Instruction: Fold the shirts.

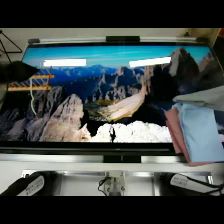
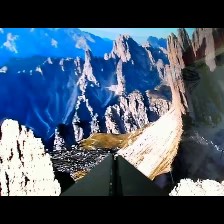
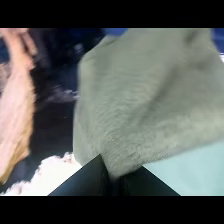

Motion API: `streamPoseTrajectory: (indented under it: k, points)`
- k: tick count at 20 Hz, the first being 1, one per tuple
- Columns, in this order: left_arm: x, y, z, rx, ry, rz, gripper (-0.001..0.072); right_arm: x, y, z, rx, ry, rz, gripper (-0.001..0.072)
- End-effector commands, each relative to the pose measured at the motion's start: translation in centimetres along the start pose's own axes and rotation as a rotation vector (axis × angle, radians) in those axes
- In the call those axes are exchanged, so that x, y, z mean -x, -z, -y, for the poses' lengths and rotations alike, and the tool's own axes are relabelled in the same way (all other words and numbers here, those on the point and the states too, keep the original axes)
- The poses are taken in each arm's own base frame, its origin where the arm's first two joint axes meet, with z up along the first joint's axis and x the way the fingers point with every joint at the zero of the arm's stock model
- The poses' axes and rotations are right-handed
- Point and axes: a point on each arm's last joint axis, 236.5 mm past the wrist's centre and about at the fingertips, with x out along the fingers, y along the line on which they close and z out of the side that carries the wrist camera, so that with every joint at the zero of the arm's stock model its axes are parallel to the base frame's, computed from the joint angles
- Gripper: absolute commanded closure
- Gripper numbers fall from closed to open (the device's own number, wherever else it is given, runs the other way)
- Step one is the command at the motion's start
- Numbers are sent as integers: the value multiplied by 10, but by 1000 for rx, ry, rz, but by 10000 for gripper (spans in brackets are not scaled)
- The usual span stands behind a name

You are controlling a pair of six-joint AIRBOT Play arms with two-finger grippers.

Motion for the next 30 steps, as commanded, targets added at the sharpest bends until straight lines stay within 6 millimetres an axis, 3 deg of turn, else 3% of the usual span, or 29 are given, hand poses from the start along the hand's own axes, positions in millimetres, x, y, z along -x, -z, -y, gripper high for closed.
streamPoseTrajectory:
  k: [1,4,6,11,13,16,17,18,19,20,22,24,26,27,28,29,30]
  points:
    - [-2,1,4,-24,8,-4,671,32,34,45,-88,167,-51,655]
    - [-2,1,4,-31,8,-4,671,20,63,55,-106,196,-130,655]
    - [-2,1,4,-47,8,-4,671,3,100,63,-119,218,-232,654]
    - [-2,1,4,-47,7,-4,671,-32,205,114,-199,350,-523,654]
    - [-2,1,4,-46,7,-4,671,-50,223,129,-225,353,-558,654]
    - [-2,1,4,-45,8,-5,670,-66,233,147,-226,395,-562,654]
    - [-2,1,4,-46,7,-5,671,-70,232,150,-210,398,-552,646]
    - [-2,1,4,-46,8,-6,671,-72,227,153,-198,401,-529,519]
    - [-3,2,3,-45,7,-7,671,-74,223,155,-186,404,-509,216]
    - [-3,2,3,-45,8,-9,671,-75,219,155,-162,400,-497,81]
    - [-8,7,2,-49,5,-34,672,-69,195,154,-126,394,-416,81]
    - [-20,30,-6,-92,-58,-132,673,-54,142,140,-50,386,-247,81]
    - [-34,65,-23,-144,-208,-293,674,-37,72,91,77,321,-7,83]
    - [-37,82,-36,-199,-318,-390,673,-28,41,49,150,257,111,83]
    - [-35,96,-50,-260,-447,-485,673,-23,22,3,217,185,199,83]
    - [-32,107,-62,-324,-576,-580,671,-22,17,-41,275,119,246,83]
    - [-34,117,-63,-381,-628,-656,634,-27,24,-84,339,57,250,83]
